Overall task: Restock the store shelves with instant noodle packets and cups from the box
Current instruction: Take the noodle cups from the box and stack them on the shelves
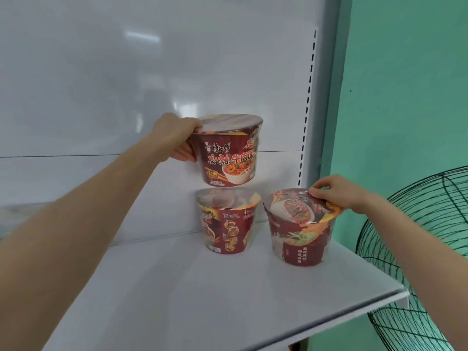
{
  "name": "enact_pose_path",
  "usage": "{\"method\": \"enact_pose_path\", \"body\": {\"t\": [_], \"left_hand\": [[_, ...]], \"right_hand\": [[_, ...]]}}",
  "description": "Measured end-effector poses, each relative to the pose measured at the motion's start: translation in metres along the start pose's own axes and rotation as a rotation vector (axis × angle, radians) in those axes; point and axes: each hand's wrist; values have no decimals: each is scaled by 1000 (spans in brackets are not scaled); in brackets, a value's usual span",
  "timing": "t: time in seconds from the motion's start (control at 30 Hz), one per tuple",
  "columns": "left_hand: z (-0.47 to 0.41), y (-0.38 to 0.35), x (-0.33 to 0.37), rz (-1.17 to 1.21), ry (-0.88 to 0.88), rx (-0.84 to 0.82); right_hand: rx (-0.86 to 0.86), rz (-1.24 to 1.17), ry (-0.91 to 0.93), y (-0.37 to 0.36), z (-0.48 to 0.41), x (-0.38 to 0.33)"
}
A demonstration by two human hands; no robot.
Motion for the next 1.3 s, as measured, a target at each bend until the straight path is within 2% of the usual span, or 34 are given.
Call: {"method": "enact_pose_path", "body": {"t": [0.57,0.77,1.03,1.3], "left_hand": [[-10,-65,21,-91,136,-18],[-12,-85,29,-134,143,-54],[-15,-80,38,-247,156,-179],[-15,-83,35,-225,159,-122]], "right_hand": [[-176,-117,3,-16,-99,20],[-186,-131,-9,-17,-106,25],[-184,-101,4,-18,-106,24],[-135,-120,-32,-23,-104,21]]}}
Point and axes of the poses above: each hand's wrist, its own z-axis away from the middle knuckle, its own y-axis out of the back of the hand, x = y × z, and after that the axes turned 11 degrees about -z, right-handed
